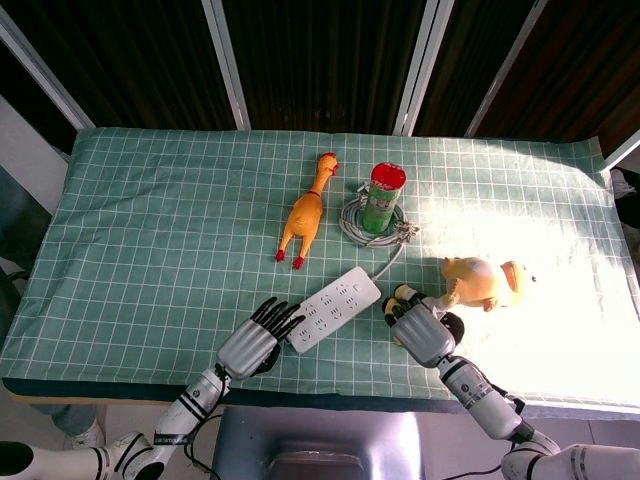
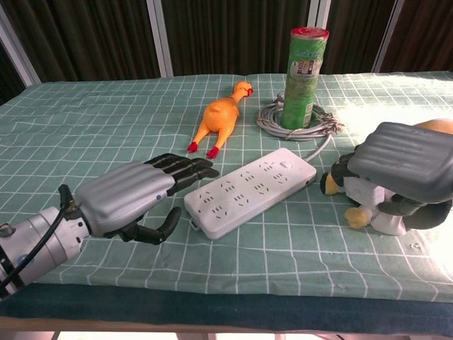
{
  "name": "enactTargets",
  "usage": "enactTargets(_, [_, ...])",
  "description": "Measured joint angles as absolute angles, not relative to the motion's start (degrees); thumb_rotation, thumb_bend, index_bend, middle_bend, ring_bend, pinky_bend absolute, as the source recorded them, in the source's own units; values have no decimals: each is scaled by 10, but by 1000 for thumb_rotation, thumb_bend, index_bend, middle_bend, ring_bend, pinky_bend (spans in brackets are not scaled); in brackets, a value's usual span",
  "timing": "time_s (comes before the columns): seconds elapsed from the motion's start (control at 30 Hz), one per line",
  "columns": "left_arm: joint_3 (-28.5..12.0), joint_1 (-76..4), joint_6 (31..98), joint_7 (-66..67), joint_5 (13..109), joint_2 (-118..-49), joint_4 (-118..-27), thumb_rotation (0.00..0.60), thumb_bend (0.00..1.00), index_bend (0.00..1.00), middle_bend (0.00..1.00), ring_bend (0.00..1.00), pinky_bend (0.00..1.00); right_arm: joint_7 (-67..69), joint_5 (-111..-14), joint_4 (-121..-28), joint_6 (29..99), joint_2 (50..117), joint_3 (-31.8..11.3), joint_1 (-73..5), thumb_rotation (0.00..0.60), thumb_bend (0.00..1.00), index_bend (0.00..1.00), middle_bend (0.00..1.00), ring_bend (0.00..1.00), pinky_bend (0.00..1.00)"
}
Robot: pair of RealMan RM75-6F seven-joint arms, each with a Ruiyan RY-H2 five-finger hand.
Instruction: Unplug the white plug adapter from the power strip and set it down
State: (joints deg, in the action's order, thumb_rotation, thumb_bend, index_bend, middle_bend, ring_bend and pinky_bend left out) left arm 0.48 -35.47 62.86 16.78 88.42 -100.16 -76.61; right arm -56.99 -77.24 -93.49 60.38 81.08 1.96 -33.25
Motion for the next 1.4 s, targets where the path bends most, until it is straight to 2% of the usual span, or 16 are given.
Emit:
enactTargets(0.2, [-2, -358, 625, 160, 884, -999, -759, 515, 695, 0, 0, 0, 46, -626, -733, -934, 585, 850, 18, -341, 600, 399, 162, 310, 265, 454])
enactTargets(0.23, [-3, -358, 626, 159, 884, -996, -760, 515, 690, 0, 0, 0, 46, -623, -731, -935, 580, 852, 18, -343, 600, 387, 104, 273, 232, 425])
enactTargets(0.33, [-2, -357, 628, 155, 885, -990, -765, 512, 681, 0, 0, 0, 47, -612, -727, -939, 563, 852, 22, -350, 600, 360, 13, 201, 167, 374])
enactTargets(0.47, [-1, -354, 632, 152, 888, -983, -771, 513, 671, 0, 0, 0, 47, -604, -718, -955, 551, 842, 28, -356, 600, 314, 0, 108, 104, 331])
enactTargets(0.63, [4, -350, 643, 151, 897, -972, -789, 507, 655, 0, 0, 0, 48, -584, -728, -983, 559, 818, 31, -355, 600, 274, 0, 58, 63, 322])
enactTargets(0.73, [9, -343, 657, 152, 906, -952, -812, 490, 650, 0, 0, 0, 50, -561, -745, -1007, 586, 794, 33, -344, 600, 271, 0, 12, 10, 255])
enactTargets(0.93, [27, -309, 704, 159, 915, -877, -871, 478, 626, 0, 0, 0, 53, -499, -774, -1060, 689, 728, 43, -287, 600, 257, 0, 0, 0, 76])
enactTargets(1.07, [43, -270, 755, 159, 917, -815, -902, 495, 586, 0, 0, 0, 55, -416, -805, -1066, 781, 691, 50, -229, 600, 215, 0, 0, 0, 67])
enactTargets(1.23, [52, -217, 809, 153, 898, -761, -916, 572, 532, 0, 0, 0, 56, -323, -814, -1030, 876, 677, 52, -154, 600, 182, 0, 0, 0, 65])
enactTargets(1.4, [57, -131, 888, 100, 848, -707, -899, 591, 532, 0, 0, 0, 62, -220, -797, -962, 916, 677, 42, -103, 600, 181, 0, 0, 0, 61])
